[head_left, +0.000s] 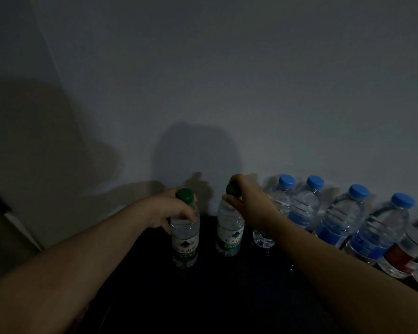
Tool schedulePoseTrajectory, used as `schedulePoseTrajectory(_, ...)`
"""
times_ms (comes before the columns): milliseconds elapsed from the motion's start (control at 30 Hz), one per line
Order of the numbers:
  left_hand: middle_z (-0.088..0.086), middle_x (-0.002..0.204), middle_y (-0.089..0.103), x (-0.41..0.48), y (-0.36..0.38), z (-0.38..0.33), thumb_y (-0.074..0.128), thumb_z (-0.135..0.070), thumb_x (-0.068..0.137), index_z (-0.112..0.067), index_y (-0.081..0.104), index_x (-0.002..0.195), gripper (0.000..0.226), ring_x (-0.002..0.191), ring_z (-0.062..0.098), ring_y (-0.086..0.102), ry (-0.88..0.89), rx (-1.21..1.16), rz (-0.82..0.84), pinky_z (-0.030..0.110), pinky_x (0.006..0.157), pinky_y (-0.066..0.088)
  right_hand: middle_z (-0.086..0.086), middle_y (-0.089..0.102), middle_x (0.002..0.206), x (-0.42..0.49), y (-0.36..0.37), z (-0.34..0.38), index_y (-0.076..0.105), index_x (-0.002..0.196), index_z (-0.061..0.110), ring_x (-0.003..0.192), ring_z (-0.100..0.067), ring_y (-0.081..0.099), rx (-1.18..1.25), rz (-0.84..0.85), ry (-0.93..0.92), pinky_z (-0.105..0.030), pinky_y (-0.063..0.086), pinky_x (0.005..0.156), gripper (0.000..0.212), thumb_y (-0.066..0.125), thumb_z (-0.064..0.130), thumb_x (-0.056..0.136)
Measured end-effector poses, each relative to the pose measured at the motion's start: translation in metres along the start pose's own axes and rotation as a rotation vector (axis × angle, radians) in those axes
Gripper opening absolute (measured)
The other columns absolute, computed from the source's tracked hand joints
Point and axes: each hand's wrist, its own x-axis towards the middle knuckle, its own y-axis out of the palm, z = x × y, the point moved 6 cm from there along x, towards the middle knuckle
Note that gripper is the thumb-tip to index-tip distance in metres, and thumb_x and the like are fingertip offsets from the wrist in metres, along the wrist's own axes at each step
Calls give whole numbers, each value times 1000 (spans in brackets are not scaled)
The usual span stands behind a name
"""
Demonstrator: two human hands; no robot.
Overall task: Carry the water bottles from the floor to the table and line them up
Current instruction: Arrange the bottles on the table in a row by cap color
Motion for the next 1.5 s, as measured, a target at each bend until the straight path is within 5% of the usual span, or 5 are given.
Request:
schedulePoseTrajectory(333, 6, 118, 60, -24, 2, 14, 73, -3, 70, -20, 53, 121, 57, 113, 26, 53, 9, -175, -158, 45, 96, 44, -17, 61, 109, -16, 26, 31, 35, 116, 15, 88, -32, 58, -20, 85, -25, -34, 44, 72, 39, 52, 39, 91)
schedulePoseTrajectory(667, 5, 136, 46, -34, 5, 18, 69, -12, 78, -19, 41, 132, 61, 124, 26, 42, -32, -139, -136, 48, 94, 45, -16, 62, 111, -19, 24, 29, 38, 116, 14, 92, -32, 59, -58, 11, 34, -30, 38, 68, 43, 55, 43, 89)
schedulePoseTrajectory(1067, 5, 126, 56, -29, 4, 18, 68, -12, 79, -21, 46, 128, 54, 115, 23, 52, 12, -101, -79, 42, 85, 48, -18, 59, 115, -24, 23, 38, 39, 116, 14, 86, -33, 61, 64, 25, 37, -49, 56, 73, 41, 58, 38, 88)
schedulePoseTrajectory(1333, 2, 127, 55, -28, 5, 27, 69, -15, 80, -25, 45, 129, 56, 117, 25, 51, 0, -135, -86, 52, 96, 46, -15, 59, 118, -25, 27, 35, 38, 122, 16, 86, -25, 58, 92, 47, 42, -42, 55, 74, 45, 56, 40, 89)
schedulePoseTrajectory(1500, -2, 115, 56, -31, 4, 17, 71, -16, 76, -34, 46, 117, 51, 102, 19, 52, 72, -142, -145, 34, 79, 42, -13, 57, 125, -24, 32, 31, 33, 130, 18, 104, -27, 57, 141, 105, 62, -31, 43, 83, 52, 55, 42, 89)
